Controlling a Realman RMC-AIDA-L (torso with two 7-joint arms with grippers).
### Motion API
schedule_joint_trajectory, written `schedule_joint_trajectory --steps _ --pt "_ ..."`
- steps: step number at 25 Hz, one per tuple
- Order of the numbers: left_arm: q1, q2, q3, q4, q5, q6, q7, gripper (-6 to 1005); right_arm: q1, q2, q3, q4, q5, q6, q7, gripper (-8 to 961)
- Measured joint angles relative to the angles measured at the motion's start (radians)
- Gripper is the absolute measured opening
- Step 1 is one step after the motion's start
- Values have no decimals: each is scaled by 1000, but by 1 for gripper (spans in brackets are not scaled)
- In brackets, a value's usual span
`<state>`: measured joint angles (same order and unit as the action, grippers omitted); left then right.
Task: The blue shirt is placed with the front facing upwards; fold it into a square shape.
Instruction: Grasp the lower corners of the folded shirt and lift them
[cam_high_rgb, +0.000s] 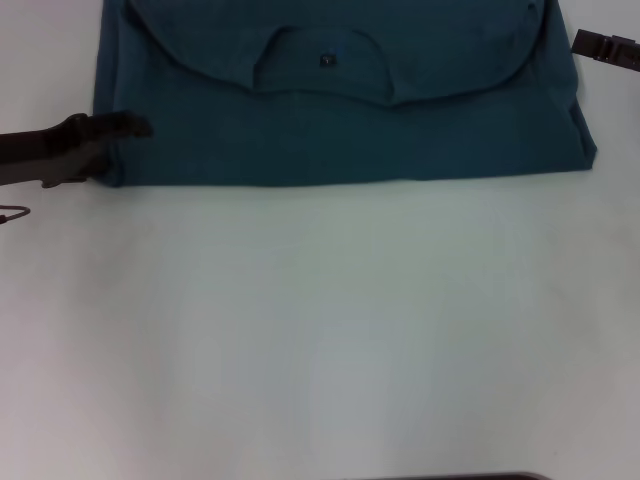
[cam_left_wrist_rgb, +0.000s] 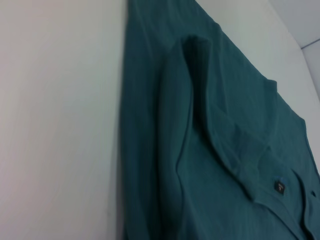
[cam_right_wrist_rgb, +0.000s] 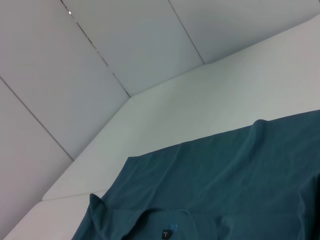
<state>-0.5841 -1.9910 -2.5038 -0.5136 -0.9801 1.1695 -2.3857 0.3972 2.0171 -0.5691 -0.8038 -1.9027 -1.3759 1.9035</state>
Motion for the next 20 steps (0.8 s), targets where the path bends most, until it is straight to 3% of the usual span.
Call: schedule_joint_trajectory --steps 20 --pt "18 6 10 -3 0 -19 -5 925 -4 2 0 0 2 -1 -1 941"
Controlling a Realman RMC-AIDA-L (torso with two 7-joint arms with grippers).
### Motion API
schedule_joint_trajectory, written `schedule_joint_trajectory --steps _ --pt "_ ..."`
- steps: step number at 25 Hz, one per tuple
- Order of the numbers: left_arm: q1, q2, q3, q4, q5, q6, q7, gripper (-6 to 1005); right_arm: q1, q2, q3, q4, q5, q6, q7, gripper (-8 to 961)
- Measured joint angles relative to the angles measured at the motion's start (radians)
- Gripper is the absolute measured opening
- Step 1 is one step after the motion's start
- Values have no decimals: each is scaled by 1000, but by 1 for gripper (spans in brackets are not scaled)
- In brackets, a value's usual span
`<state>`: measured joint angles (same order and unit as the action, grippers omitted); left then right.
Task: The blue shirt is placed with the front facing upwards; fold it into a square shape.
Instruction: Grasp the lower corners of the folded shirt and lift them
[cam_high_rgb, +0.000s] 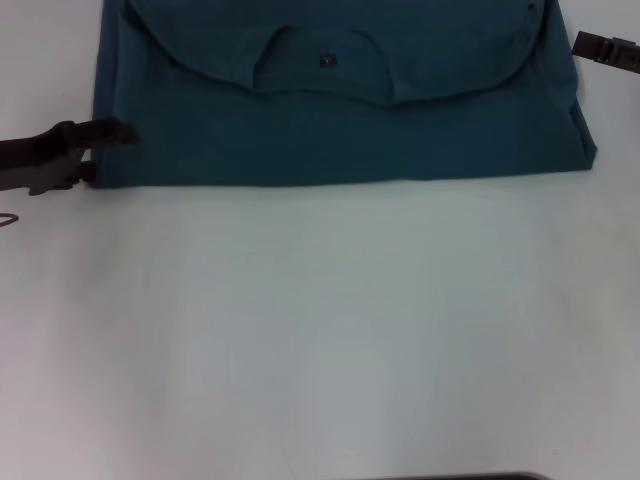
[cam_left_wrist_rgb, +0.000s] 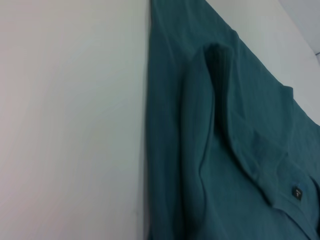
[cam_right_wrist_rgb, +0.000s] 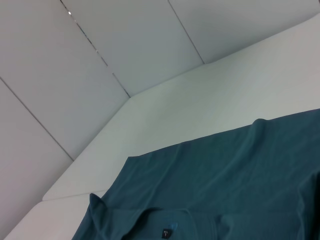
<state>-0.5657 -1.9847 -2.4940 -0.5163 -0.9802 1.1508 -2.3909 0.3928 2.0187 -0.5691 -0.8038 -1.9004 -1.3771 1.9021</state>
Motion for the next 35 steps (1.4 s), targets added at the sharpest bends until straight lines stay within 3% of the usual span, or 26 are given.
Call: schedule_joint_trajectory --steps 19,35 --pt "-34 -11 6 9 -2 13 -12 920 -4 -8 0 15 3 -2 -1 941" --pt "-21 -4 10 1 -1 -6 -15 916 -12 -6 0 14 2 -2 -11 939"
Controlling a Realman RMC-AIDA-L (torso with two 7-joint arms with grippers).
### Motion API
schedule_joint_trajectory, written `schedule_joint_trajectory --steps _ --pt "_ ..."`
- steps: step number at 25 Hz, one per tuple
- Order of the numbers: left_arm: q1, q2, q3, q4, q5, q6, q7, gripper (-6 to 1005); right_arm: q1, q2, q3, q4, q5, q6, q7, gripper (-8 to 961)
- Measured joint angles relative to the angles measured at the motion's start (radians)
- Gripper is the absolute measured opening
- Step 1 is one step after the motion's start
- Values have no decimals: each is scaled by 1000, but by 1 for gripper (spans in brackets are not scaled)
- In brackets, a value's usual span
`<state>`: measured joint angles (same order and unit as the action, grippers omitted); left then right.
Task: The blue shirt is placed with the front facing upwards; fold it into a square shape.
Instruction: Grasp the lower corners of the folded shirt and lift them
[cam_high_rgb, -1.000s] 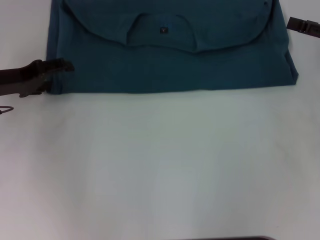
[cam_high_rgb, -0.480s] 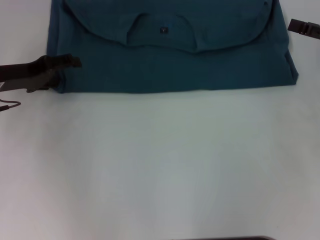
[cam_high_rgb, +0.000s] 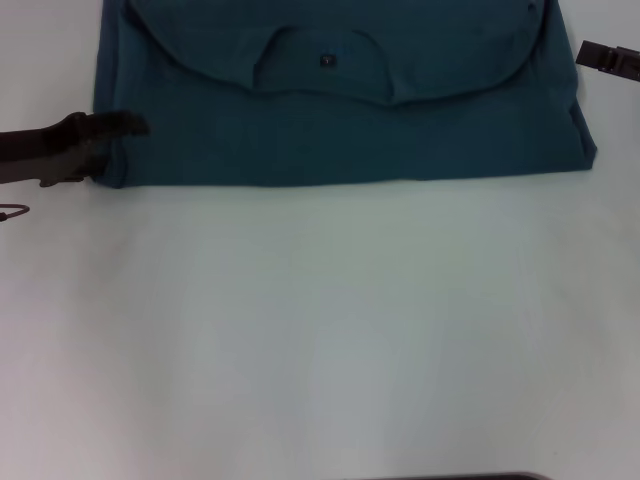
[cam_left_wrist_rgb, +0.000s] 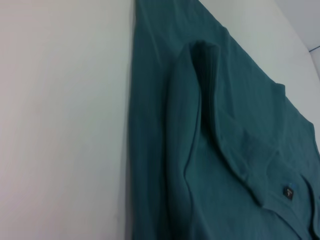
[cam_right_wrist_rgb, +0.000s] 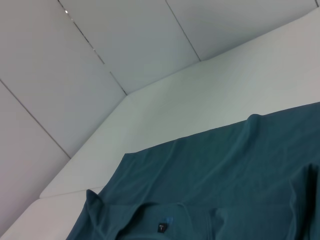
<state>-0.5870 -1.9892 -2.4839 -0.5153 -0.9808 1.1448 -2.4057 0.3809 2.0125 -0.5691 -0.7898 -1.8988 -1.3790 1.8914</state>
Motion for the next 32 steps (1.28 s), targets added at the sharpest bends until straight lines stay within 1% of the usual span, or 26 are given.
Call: schedule_joint_trajectory --steps 5,10,15,19,25,30,32 --pt "1 -1 4 2 1 4 0 915 0 0 0 0 0 0 0 939" --pt "0 -6 4 0 -2 32 2 913 -1 -1 0 0 0 0 0 938" --pt "-11 -6 7 -2 0 36 -8 912 0 -1 0 0 1 -7 -1 937" --pt "-13 -2 25 -15 -2 45 -19 911 -2 -3 1 0 1 -11 -3 937" --pt "-13 -5 31 -21 1 40 -29 757 -2 -3 6 1 1 -12 -4 936" --pt "-8 -7 32 -21 1 36 -29 523 -2 -3 6 1 2 -14 -5 933" --pt "-8 -7 32 -19 1 36 -29 483 -2 -3 6 1 1 -15 -5 933"
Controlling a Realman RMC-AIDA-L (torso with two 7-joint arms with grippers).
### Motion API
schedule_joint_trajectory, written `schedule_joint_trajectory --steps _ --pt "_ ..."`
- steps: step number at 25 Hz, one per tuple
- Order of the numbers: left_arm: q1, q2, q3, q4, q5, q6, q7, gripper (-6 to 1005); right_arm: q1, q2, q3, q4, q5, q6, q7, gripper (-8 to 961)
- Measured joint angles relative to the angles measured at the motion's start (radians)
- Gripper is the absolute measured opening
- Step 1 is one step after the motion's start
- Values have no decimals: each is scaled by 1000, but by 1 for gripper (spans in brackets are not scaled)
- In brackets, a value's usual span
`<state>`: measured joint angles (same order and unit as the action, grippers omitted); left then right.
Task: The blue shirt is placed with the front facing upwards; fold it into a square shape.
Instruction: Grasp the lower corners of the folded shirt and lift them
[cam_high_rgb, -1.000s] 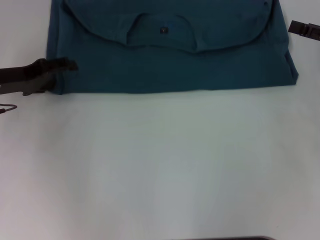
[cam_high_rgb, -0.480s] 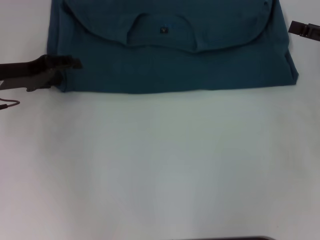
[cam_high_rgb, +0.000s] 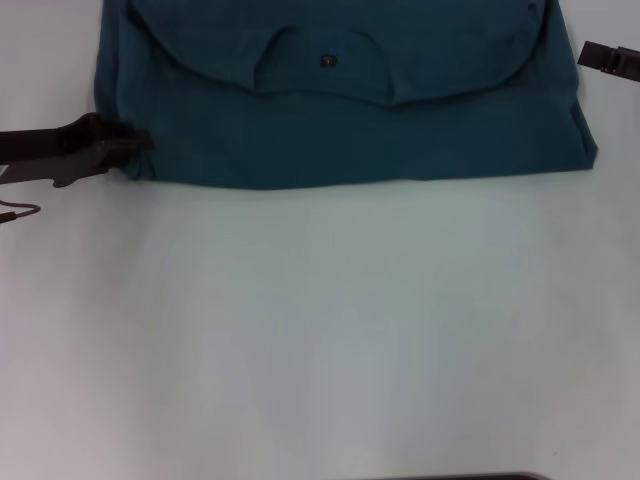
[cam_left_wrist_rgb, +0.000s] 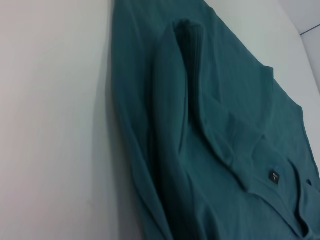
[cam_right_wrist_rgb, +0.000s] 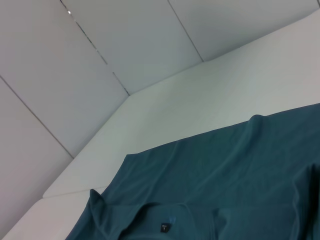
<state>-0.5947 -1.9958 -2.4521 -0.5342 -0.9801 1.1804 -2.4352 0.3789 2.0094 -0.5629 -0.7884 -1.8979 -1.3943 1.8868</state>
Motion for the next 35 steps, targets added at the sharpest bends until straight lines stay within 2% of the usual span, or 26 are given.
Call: schedule_joint_trajectory --steps 10,14,22,24,26,29,31,33,35 --pt "-16 -8 -1 -1 33 -10 -9 283 -3 0 0 0 -5 -8 0 928" --pt "-17 -9 -1 -5 39 -11 -18 74 -4 0 0 5 -6 -8 0 928" --pt "19 -5 -11 -60 31 49 -18 62 -5 -3 -2 7 -9 -8 7 927" --pt "25 1 -14 -64 31 64 -18 58 -3 -15 -6 6 -33 -9 35 927" --pt "27 4 -15 -66 30 74 -15 54 5 -35 -8 2 -96 -14 95 927" --pt "27 6 -15 -77 30 88 -12 50 27 -79 -8 -4 -206 -20 202 927" --pt "27 6 -13 -90 30 89 -11 50 41 -100 -4 -5 -250 -30 246 928" --pt "35 3 -13 -112 29 91 -11 50 47 -108 1 -13 -258 -42 256 928" --pt "51 -3 -15 -146 22 102 -2 49 49 -105 4 -29 -256 -49 255 928"
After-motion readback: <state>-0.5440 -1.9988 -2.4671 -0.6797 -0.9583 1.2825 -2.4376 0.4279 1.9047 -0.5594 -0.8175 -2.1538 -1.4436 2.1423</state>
